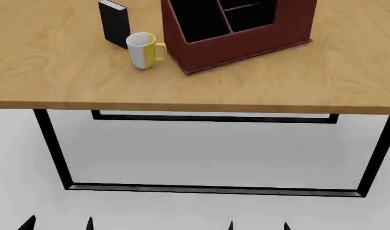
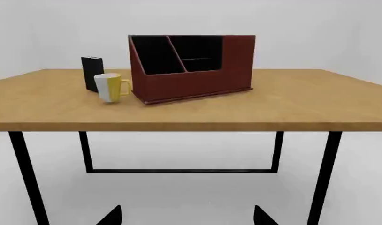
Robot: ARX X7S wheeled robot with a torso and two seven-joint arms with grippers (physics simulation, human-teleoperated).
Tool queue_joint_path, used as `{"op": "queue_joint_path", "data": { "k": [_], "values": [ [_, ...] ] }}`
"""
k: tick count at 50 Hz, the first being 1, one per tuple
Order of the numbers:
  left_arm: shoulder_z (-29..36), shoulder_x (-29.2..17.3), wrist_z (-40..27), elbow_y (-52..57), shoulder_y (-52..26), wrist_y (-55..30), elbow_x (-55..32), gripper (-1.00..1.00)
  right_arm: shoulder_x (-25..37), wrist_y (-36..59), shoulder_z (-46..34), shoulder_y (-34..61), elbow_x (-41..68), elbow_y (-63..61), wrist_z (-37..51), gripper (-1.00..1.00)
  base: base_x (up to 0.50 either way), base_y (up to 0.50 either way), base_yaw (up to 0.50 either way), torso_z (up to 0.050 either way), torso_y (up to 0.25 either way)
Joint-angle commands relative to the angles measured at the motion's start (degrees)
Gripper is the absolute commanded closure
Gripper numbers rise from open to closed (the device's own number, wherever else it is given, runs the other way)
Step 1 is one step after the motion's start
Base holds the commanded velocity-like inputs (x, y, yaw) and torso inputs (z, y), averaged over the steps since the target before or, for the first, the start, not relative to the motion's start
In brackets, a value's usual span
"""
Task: Pick up the book and place it in the back compartment of the caddy.
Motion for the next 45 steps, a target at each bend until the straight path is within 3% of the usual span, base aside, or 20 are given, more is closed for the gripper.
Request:
{"op": "queue_joint_path", "data": {
  "k": [1, 21, 45],
  "values": [
    [5.02, -4.31, -5.06, 0.77, 0.09, -0.31, -4.29, -1.00, 8.63, -1.31, -12.30, 0.00, 10.17, -0.09, 12.13, -1.00, 0.00, 0.00, 0.00, 0.000, 0.000],
    [6.65, -5.64, -5.55, -0.60, -0.08, 2.97, -6.09, -1.00, 10.53, -2.33, -13.52, 1.34, 8.87, 0.55, 13.35, -1.00, 0.00, 0.00, 0.00, 0.000, 0.000],
    [8.56, -7.03, -7.22, 0.58, 0.08, 3.89, -6.48, -1.00, 11.33, -2.33, -14.45, 1.27, 8.42, -0.39, 14.45, -1.00, 0.00, 0.00, 0.00, 0.050, 0.000]
  ]
}}
